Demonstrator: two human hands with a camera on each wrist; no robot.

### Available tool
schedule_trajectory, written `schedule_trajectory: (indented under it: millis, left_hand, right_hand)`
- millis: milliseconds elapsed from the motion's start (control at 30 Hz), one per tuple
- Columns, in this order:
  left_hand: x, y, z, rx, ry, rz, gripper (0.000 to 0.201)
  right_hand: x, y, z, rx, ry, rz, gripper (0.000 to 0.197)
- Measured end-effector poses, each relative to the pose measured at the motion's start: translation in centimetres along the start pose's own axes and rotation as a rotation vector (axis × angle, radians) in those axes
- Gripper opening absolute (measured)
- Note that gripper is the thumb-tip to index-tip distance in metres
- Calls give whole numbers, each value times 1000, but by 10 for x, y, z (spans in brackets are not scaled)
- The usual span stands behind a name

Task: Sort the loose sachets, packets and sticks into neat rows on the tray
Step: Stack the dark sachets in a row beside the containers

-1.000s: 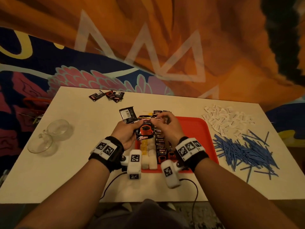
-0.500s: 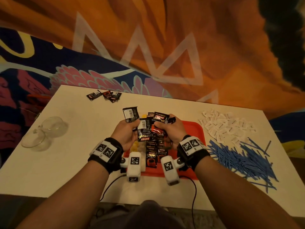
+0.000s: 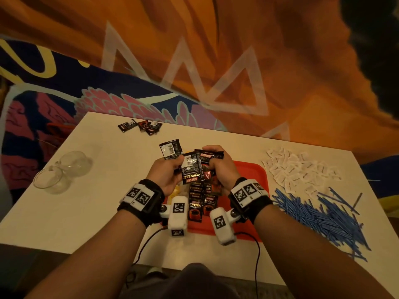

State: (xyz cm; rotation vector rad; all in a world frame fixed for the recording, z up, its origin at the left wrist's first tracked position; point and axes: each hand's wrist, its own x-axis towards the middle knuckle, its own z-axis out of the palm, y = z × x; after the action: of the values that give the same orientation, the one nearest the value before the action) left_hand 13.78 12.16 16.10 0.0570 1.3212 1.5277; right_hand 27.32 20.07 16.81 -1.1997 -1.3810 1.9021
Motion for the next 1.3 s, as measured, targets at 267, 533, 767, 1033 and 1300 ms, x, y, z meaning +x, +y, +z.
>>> schedule_trajectory:
  millis: [267,533,767,1033,1300]
  left_hand:
    - [-9,-14,5,79,41,61,21]
    - [-8,-5,-8,5,8,47,16]
    - [-8,-7,-16,157,36,24,10]
    - [-11,-3,-15,-39,-131,-143,22]
    - [-10,-8,-16,-8,-151,-78,19]
  right_hand:
    - [-1,10,21,-108,-138,-9,31]
    - [1,6,5,-412,-29,-165,19]
    - [-2,-10,5,-654,90,-743,15]
    - [-5,8,1,-1179,-150,-946,46]
    - [-16,8,-1,-637,-37,-541,50]
